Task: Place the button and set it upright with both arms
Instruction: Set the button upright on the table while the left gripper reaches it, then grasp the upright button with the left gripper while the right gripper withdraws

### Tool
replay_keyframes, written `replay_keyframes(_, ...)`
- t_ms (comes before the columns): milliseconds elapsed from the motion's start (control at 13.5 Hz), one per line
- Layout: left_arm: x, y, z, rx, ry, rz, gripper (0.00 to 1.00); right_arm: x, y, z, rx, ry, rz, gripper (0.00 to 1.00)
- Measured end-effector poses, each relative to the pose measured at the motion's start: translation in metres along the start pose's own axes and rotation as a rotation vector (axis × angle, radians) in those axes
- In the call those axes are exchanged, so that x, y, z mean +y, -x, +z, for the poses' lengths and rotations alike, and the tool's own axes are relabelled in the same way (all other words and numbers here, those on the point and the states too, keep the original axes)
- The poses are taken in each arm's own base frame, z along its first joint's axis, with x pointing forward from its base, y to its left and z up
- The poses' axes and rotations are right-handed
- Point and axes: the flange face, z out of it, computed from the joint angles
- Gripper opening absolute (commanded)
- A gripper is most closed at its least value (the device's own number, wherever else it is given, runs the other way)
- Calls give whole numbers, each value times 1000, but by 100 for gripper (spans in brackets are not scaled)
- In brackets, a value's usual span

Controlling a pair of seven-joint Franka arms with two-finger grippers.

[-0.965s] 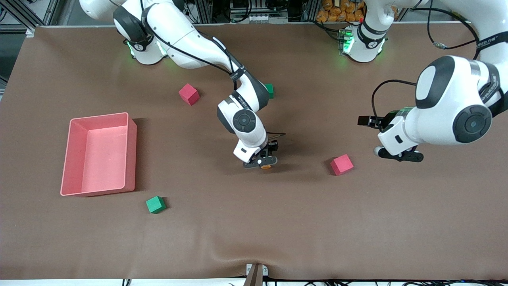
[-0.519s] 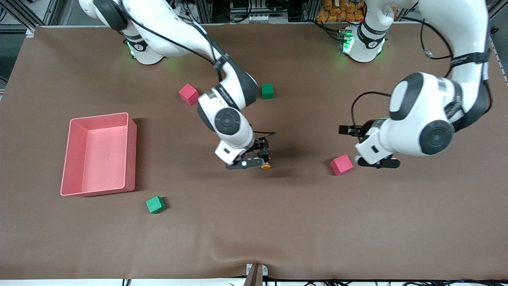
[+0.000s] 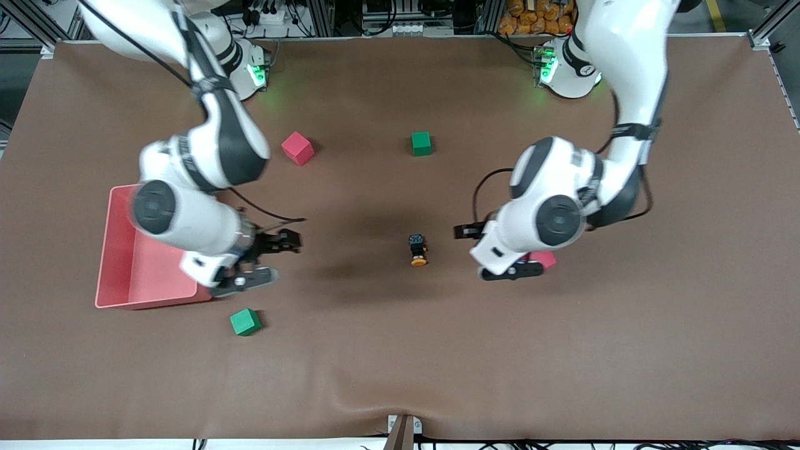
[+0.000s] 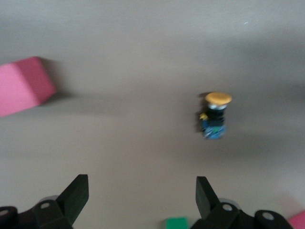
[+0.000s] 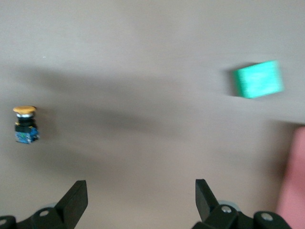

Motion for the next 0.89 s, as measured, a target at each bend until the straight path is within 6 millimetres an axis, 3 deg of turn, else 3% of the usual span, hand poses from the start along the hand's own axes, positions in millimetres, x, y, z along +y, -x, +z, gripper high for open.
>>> replay_keyframes(148,21,-1,31,12,6,-1,92,23,20,-61,31,82,-7,100)
replay_keyframes(297,27,-12,52,14,66,-27,84,42,47,-119,54,136,10,100)
replay_keyframes(519,37,-19,79,-8,138,-58,82,96,93,-190,80,143,51,100)
replay_keyframes(668,44,-22,92,-7,149,-56,81,127,121,-221,86,142,94,100)
replay_keyframes(890,58,-21,116,10,155,-42,80,147,157,-249,57,134,149,100)
